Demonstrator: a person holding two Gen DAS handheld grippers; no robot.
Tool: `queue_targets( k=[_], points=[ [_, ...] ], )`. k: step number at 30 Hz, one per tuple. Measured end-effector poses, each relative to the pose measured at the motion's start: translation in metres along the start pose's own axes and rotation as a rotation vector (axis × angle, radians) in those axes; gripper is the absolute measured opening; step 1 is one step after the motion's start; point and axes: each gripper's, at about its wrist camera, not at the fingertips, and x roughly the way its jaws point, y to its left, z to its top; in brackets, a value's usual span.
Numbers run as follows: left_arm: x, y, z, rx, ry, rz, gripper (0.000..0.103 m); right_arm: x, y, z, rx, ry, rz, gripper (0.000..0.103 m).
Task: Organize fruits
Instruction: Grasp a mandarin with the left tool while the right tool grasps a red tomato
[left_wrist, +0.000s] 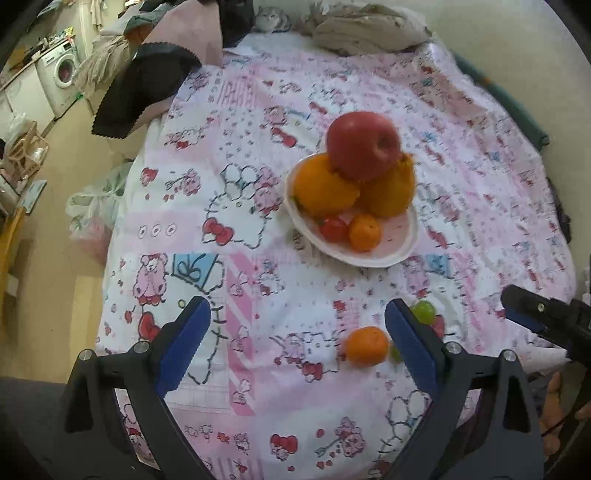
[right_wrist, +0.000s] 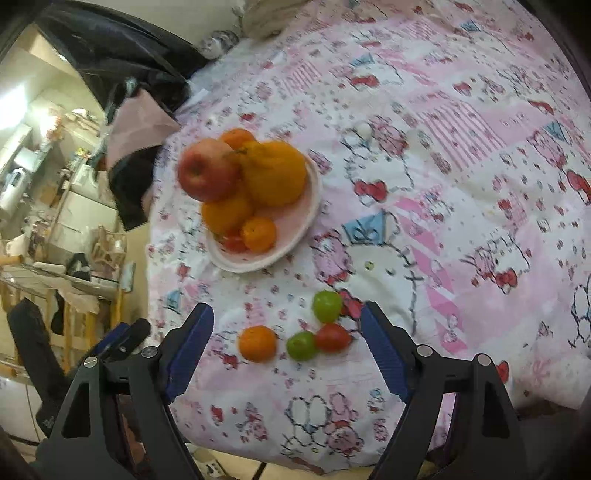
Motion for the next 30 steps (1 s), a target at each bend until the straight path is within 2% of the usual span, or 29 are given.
queue_targets(
  k=[5, 8, 13, 17, 22, 25, 28, 29, 30],
  points=[
    [0.023, 0.008, -0.002, -0.051, 0.089, 0.008, 0.094, 0.018, -0.028, -0.001, 0.146, 0.100, 0.016, 0.084],
    [0.035, 0.013, -0.004, -0.069, 0.135, 0.029, 0.094, 0.022, -0.035, 0.000, 0.192, 0.111, 0.028, 0.084],
    [0.050, 0.020, -0.008, -0.121, 0.213, 0.005, 0.094, 0.027, -0.035, 0.004, 0.221, 0.114, 0.031, 0.084],
    [0.066, 0.009, -0.012, -0.104, 0.279, -0.044, 0.092, 0.029, -0.037, 0.008, 0.233, 0.112, 0.032, 0.084],
    [0.082, -0.029, -0.024, 0.005, 0.343, -0.108, 0.092, 0.026, -0.041, 0.007, 0.240, 0.104, 0.027, 0.084],
    [0.090, -0.055, -0.034, 0.105, 0.365, -0.117, 0.080, 0.023, -0.048, 0.006, 0.252, 0.103, 0.016, 0.084],
    [0.097, -0.066, -0.037, 0.162, 0.365, -0.108, 0.061, 0.023, -0.052, 0.006, 0.262, 0.101, 0.003, 0.084],
    [0.097, -0.067, -0.037, 0.164, 0.367, -0.113, 0.046, 0.023, -0.053, 0.006, 0.264, 0.101, 0.000, 0.084],
    [0.096, -0.066, -0.036, 0.151, 0.364, -0.140, 0.038, 0.024, -0.053, 0.007, 0.264, 0.103, -0.004, 0.084]
  ],
)
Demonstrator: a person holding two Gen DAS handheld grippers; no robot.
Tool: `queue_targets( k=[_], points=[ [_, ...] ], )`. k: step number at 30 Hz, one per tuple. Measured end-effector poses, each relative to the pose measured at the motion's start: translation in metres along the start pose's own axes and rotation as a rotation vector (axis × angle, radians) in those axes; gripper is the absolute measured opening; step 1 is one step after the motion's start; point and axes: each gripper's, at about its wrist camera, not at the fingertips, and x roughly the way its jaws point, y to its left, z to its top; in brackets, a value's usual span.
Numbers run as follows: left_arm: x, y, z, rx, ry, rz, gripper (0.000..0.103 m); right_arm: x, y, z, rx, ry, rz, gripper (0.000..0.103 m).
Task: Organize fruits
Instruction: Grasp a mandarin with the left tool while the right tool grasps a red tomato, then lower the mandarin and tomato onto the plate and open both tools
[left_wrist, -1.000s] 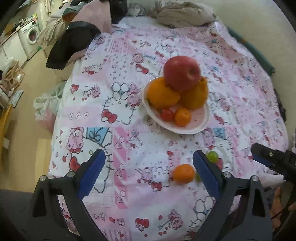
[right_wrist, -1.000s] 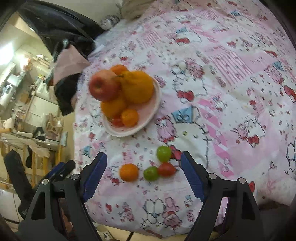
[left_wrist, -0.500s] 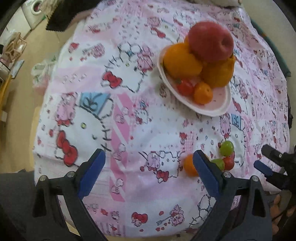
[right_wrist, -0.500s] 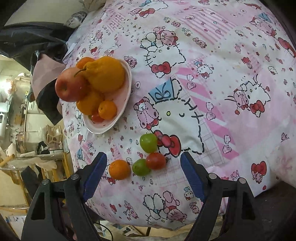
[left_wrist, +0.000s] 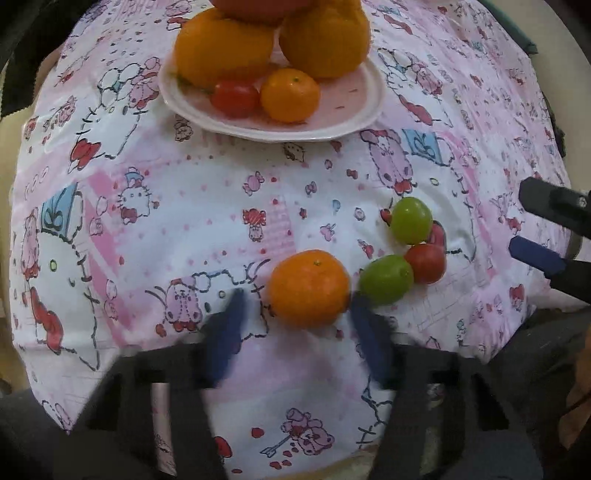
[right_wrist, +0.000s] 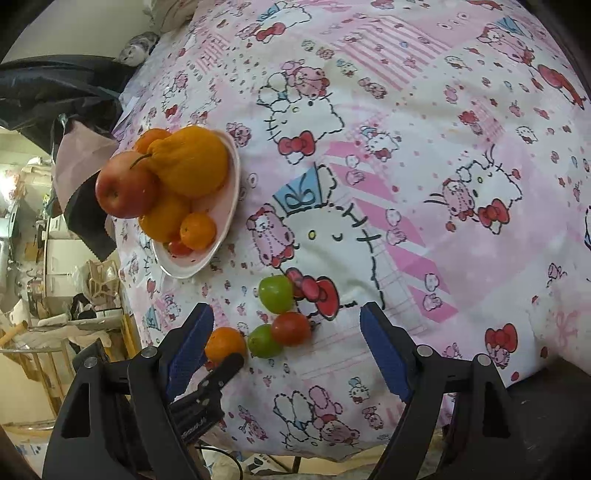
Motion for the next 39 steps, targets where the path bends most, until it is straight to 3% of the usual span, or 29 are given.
queue_targets(
  k=[6, 11, 14, 21, 23, 28, 35, 39],
  points=[
    [-0.021, 0.004, -0.001, -0.008, -0.053, 0.016, 0.037, 0.021, 0.005, -0.002, -0.030, 0.088, -0.002, 0.084],
    [-0.036, 0.014, -0.003, -0.040, -0.092, 0.024, 0.037, 0.043, 0.010, -0.005, -0.059, 0.161, -0.030, 0.055],
    [-0.043, 0.018, -0.003, -0.050, -0.120, 0.030, 0.037, 0.054, 0.014, -0.007, -0.075, 0.183, -0.056, 0.047],
    [-0.047, 0.021, -0.001, -0.051, -0.139, 0.038, 0.037, 0.068, 0.015, -0.007, -0.076, 0.184, -0.090, 0.046],
    [-0.048, 0.021, -0.001, -0.049, -0.141, 0.038, 0.037, 0.070, 0.014, -0.007, -0.077, 0.184, -0.092, 0.039],
    [-0.051, 0.025, -0.001, -0.067, -0.149, 0.032, 0.037, 0.065, 0.015, -0.011, -0.098, 0.181, -0.085, 0.037],
    [-0.062, 0.037, -0.003, -0.109, -0.184, 0.033, 0.037, 0.032, 0.017, -0.019, -0.100, 0.129, 0.025, 0.037],
    [-0.073, 0.043, -0.005, -0.128, -0.249, 0.041, 0.037, 0.004, 0.031, -0.016, -0.139, 0.022, 0.165, 0.037]
  ],
)
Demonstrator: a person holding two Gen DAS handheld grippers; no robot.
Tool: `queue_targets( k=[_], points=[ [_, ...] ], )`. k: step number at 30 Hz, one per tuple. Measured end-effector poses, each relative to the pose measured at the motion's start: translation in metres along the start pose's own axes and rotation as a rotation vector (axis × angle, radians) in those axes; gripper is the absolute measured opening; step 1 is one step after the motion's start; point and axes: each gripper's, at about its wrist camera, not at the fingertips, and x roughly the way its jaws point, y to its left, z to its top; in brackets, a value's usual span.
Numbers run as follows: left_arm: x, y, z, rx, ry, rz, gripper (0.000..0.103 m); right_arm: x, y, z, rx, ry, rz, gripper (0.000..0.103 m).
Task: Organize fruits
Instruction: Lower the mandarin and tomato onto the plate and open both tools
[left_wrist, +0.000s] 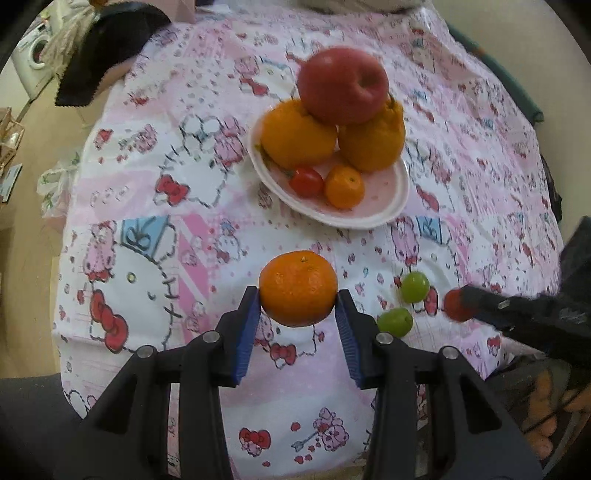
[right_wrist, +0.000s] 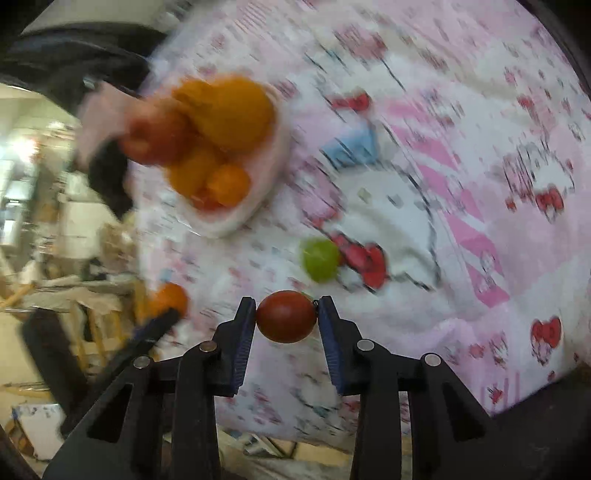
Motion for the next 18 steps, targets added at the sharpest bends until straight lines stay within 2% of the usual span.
queue_targets(
  k=[4, 7, 11, 18],
  points=[
    [-0.015, 0.000, 0.006, 0.009, -0.078, -0.009, 0.037, -0.024, 0.020, 0.005, -0.066, -0.096, 0.115, 0.037],
    [-0.024, -0.005, 0.014, 0.041, -0.117, -0.005, 0.037, -0.026, 0.029, 0.012, -0.090, -0.110, 0.141, 0.037],
    [-0.022, -0.020, 0.028, 0.129, -0.142, 0.034, 0.037, -0.018, 0.040, 0.035, -0.106, -0.106, 0.124, 0.037],
    [0.003, -0.042, 0.055, 0.201, -0.123, 0.026, 0.037, 0.014, 0.046, 0.066, -0.153, -0.065, 0.030, 0.037]
  ],
)
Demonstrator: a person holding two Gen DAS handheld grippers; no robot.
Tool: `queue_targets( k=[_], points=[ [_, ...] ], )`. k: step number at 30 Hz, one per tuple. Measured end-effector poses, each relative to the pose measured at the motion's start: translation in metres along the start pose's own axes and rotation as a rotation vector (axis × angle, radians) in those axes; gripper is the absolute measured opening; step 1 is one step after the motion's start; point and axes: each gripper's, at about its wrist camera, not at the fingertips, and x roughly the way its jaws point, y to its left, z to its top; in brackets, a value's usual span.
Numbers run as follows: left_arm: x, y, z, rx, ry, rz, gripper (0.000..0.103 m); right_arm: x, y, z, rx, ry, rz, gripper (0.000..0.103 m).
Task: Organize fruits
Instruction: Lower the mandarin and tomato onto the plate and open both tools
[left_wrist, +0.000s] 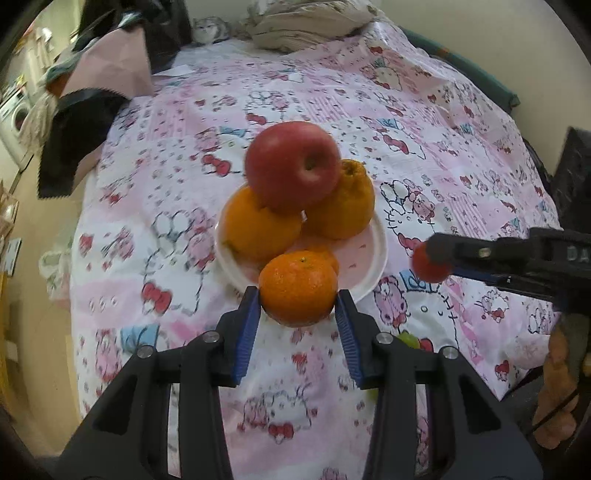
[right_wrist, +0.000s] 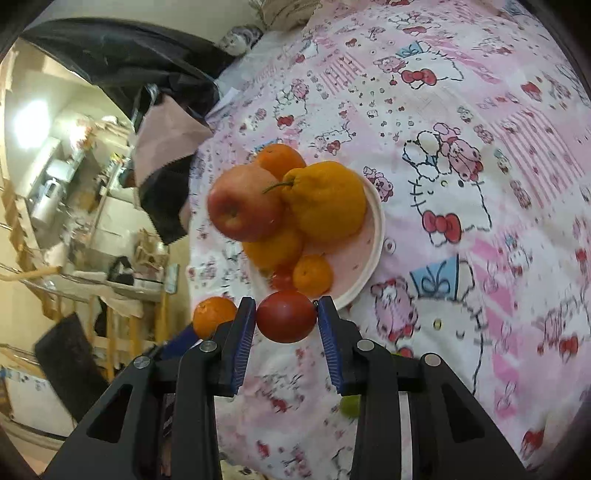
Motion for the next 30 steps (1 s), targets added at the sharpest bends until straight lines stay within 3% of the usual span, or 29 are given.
queue_targets(
  k=[12, 30],
  points=[
    [0.061, -0.007, 0.019, 0.017, 0.060, 0.017, 0.037, 0.052, -0.020, 0.011, 0.029, 0.088, -0.104, 0.037],
    [0.074, -0.006, 0.028, -0.002, 0.056, 0.001, 0.039, 0.058, -0.033, 0.011, 0.098, 0.087, -0.125, 0.040]
  ],
)
